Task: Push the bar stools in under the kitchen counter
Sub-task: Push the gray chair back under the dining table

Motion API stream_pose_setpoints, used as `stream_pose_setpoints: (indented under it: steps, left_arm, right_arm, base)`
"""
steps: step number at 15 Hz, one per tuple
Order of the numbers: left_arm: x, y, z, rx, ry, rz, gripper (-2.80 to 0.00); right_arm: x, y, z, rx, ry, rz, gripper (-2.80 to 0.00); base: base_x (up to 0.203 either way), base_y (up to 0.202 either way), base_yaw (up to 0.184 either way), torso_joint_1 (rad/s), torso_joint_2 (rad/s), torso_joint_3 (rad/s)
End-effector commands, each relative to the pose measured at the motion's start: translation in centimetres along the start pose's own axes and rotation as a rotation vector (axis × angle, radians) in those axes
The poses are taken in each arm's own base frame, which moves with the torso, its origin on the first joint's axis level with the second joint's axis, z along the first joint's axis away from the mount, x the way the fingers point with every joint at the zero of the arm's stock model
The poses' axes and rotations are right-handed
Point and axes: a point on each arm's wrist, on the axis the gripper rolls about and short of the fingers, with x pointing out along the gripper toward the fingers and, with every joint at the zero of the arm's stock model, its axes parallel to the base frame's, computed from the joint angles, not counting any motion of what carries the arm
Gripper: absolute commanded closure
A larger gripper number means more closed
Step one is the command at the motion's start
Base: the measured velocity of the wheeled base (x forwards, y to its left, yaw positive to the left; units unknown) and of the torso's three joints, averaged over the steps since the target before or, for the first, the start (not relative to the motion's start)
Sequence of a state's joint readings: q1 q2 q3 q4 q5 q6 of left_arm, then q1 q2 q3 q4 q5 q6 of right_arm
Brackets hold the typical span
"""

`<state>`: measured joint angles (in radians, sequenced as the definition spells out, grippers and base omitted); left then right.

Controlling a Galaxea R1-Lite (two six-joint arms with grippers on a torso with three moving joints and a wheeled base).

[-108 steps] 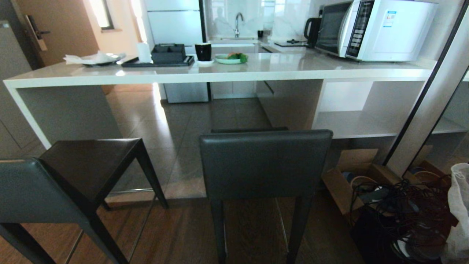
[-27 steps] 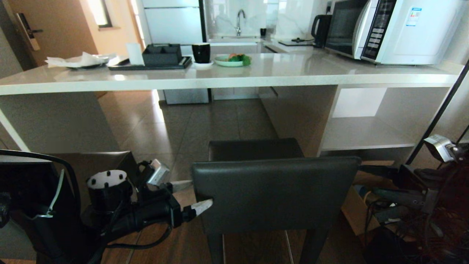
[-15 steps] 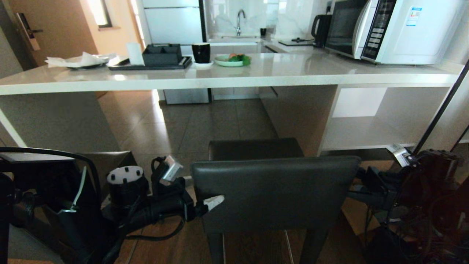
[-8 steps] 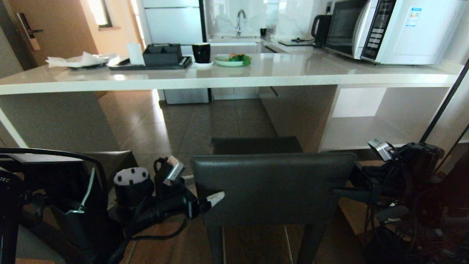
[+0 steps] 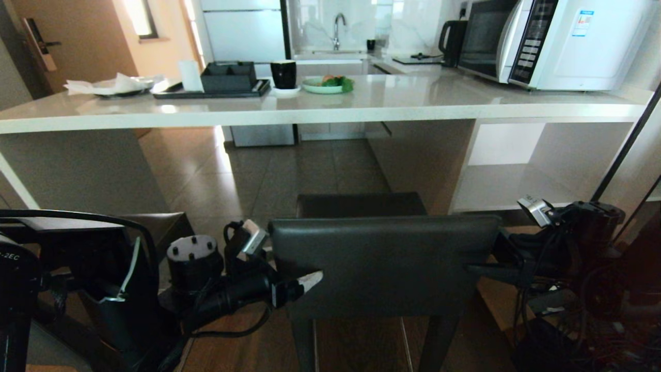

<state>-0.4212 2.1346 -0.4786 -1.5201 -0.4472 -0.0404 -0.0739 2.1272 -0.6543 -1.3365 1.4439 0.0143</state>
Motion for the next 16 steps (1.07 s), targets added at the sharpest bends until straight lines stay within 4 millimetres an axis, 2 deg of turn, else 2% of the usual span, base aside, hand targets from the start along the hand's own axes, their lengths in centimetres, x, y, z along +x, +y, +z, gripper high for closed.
stream_pose_setpoints:
  steps: [1,7,14,16]
  left_arm:
    - [0.13,0.31,-0.04,0.002,-0.008,0.004,-2.80]
    - [0.51,0.38,0.05,0.006,-0.017,0.003,-2.80]
    - [0.39,0.14,0.30,0.011,-0.022,-0.001,-2.80]
    - [0.36,0.08,0.35,0.012,-0.023,-0.002,-2.80]
  right_arm:
    - [0.01,0.04,0.17,-0.013,-0.001,0.008,-2.80]
    - [0.08,-0.11,0.29,-0.019,-0.002,0.006,-2.80]
    - [0.07,-0.05,0.37,-0.022,-0.002,0.006,-2.80]
    - [0.17,-0.04,0.31,-0.020,-0.002,0.011,-2.80]
  base:
    - [0.000,0.000,0.000,0.000,0.00,0.000]
    - [0.011,0.000,0.000,0.000,0.00,0.000]
    - [0.178,0.000,0.002,0.003,0.00,0.003]
    - [0.031,0.000,0.001,0.004,0.00,0.002]
